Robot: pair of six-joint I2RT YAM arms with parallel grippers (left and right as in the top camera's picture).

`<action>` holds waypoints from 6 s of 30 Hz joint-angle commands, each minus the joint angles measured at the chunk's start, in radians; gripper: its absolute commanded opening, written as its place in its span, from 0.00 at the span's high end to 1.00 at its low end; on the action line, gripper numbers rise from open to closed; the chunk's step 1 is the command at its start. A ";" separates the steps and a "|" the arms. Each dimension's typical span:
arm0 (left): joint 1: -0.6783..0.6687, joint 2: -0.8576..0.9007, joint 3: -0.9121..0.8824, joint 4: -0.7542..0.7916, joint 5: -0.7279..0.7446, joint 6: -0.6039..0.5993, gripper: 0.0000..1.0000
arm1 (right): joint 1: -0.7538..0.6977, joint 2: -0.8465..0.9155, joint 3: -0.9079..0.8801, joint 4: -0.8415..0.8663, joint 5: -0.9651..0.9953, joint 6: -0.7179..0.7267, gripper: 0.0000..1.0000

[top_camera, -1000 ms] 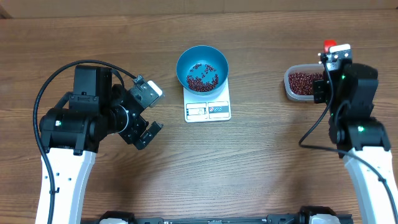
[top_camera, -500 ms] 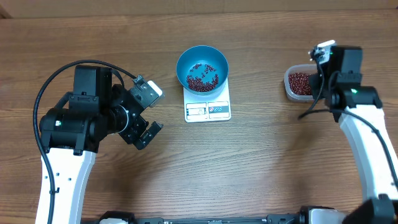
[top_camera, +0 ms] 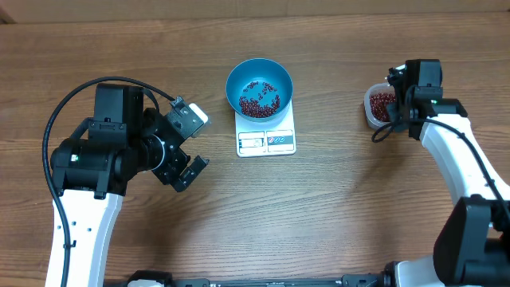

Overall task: Scoop item into bowl and weigh 150g on scale
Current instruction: 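Carry the empty scoop with the right gripper to the bean tub, then dip the scoop into the bean tub with the right gripper, then lift the filled scoop and carry it over the teal bowl, then tilt the scoop with the right gripper to pour beans into bowl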

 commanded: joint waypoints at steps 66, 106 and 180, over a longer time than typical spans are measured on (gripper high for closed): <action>-0.002 0.002 -0.005 0.000 0.000 -0.010 0.00 | -0.379 0.148 0.145 -0.167 -0.971 0.455 0.97; -0.002 0.002 -0.005 0.000 0.000 -0.010 0.00 | -0.608 0.148 0.145 -0.206 -1.540 0.454 0.96; -0.002 0.002 -0.005 0.000 0.000 -0.010 0.00 | 0.204 0.148 0.145 0.340 -1.096 0.335 0.96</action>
